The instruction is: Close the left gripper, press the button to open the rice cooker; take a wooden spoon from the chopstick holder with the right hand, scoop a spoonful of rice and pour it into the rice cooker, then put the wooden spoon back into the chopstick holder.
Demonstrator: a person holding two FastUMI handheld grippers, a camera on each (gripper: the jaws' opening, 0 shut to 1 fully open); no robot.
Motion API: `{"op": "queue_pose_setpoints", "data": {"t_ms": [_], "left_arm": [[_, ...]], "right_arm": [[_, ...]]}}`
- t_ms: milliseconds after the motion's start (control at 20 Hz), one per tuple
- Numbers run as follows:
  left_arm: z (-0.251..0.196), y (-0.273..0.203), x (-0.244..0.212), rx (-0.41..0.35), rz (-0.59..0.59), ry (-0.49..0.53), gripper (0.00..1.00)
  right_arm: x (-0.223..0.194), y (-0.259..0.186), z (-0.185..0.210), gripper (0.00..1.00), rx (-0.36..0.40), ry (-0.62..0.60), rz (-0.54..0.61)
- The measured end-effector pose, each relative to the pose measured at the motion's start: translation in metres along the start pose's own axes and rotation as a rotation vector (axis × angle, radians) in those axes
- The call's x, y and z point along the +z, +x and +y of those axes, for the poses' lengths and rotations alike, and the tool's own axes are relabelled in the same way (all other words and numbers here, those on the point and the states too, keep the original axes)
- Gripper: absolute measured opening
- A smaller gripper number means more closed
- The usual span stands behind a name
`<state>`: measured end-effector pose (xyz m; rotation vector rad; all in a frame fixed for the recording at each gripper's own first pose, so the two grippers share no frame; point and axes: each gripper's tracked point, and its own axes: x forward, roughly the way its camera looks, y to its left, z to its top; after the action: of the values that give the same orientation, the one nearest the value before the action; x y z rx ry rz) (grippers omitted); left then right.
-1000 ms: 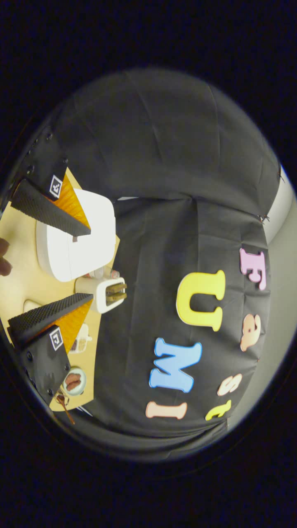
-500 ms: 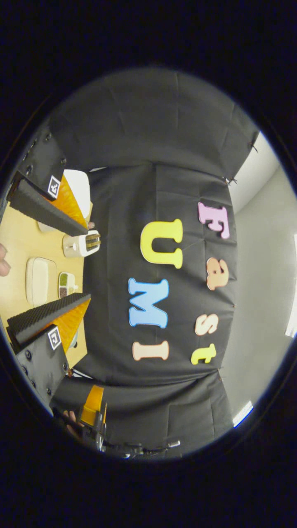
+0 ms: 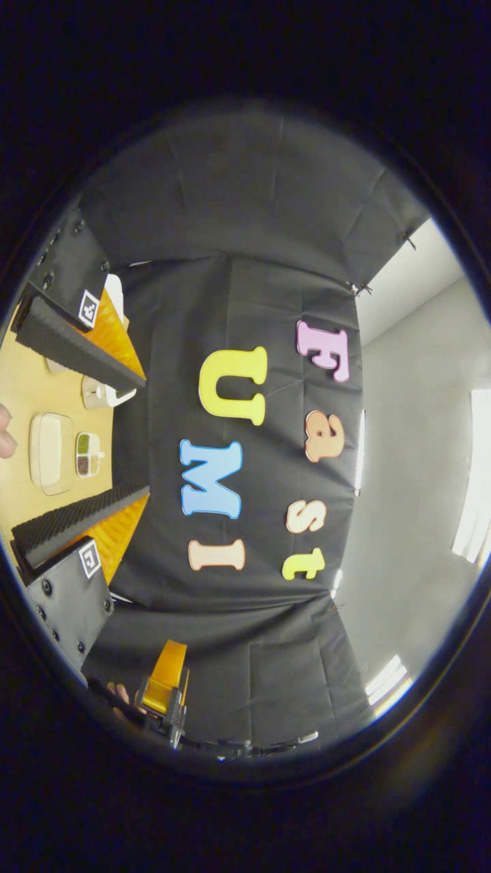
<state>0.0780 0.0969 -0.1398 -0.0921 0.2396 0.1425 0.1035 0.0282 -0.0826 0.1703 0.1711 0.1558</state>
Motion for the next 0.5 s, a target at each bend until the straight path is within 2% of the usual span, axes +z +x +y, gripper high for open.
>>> {"op": "queue_pose_setpoints", "data": {"t_ms": [150,250,400,500], "left_arm": [[0.006,-0.008,0.001,-0.042,-0.030,0.011,0.96],[0.019,-0.012,-0.003,-0.028,-0.019,0.001,0.99],[0.027,-0.019,0.005,-0.013,-0.033,-0.044,0.94],[0.029,-0.022,0.008,-0.010,-0.037,-0.058,0.96]], "right_arm": [[0.013,-0.017,0.014,0.96,-0.026,0.001,-0.036],[0.013,-0.020,0.025,0.96,-0.025,-0.035,-0.033],[0.021,-0.020,0.038,0.96,-0.006,-0.082,-0.055],[0.016,-0.019,0.044,0.96,0.022,-0.078,-0.033]]}}
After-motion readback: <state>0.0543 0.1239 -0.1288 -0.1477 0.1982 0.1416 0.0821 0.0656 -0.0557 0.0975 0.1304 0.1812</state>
